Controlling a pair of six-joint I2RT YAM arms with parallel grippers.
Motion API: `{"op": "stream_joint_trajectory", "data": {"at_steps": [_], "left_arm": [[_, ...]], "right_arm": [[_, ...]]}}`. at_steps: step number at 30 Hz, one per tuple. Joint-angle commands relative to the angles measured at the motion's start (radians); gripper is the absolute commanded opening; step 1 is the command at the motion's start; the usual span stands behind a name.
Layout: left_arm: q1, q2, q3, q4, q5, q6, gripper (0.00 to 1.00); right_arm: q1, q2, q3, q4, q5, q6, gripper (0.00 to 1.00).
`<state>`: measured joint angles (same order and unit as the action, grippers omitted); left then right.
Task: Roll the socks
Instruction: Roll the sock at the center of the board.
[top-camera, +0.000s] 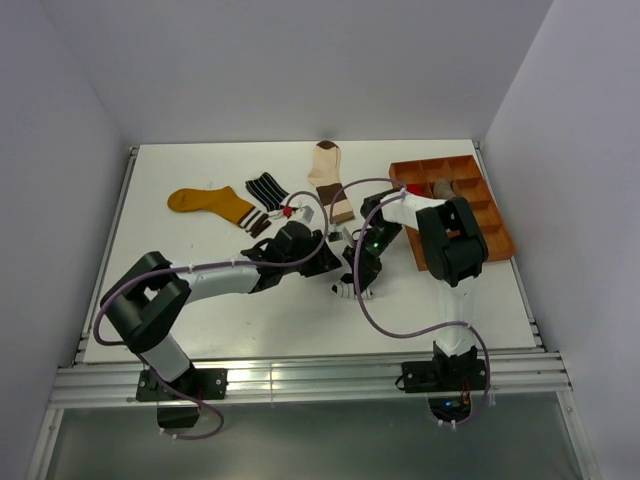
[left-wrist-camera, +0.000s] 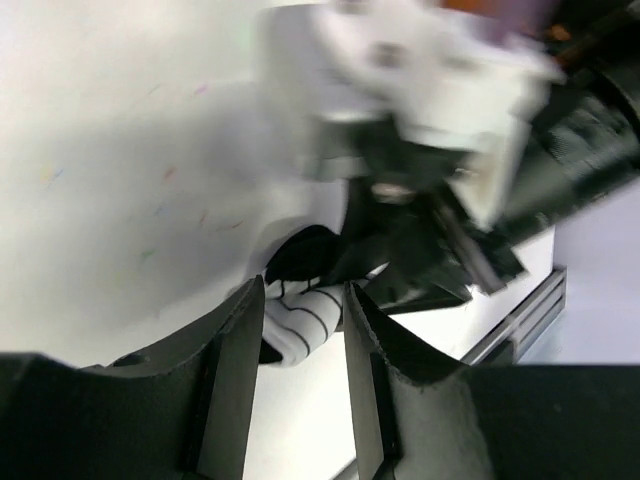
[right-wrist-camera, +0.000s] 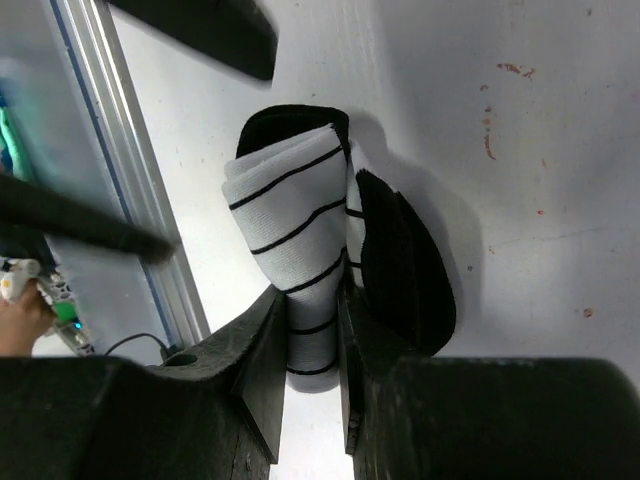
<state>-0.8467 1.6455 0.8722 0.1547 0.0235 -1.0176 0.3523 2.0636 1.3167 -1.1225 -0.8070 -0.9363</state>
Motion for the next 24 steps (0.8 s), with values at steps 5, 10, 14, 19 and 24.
{"op": "stream_joint_trajectory", "data": {"at_steps": [5, 10, 14, 19, 24], "left_arm": [[-0.022, 0.06, 0.008, 0.252, 0.153, 0.319, 0.43], [-0.026, 0.123, -0.013, 0.362, 0.311, 0.359, 0.43], [-0.031, 0.145, -0.025, 0.385, 0.343, 0.363, 0.43], [-0.034, 0.16, -0.032, 0.387, 0.369, 0.369, 0.44], [-0.041, 0.181, -0.035, 0.365, 0.354, 0.376, 0.43]], "right_arm": [[-0.016, 0.059, 0.013, 0.009, 0.103, 0.004, 0.1], [-0.021, 0.07, 0.021, 0.001, 0.101, 0.011, 0.1], [-0.022, 0.072, 0.024, 0.007, 0.103, 0.027, 0.1], [-0.024, 0.076, 0.03, 0.01, 0.104, 0.039, 0.1], [-0.026, 0.079, 0.036, 0.015, 0.106, 0.059, 0.1]]}}
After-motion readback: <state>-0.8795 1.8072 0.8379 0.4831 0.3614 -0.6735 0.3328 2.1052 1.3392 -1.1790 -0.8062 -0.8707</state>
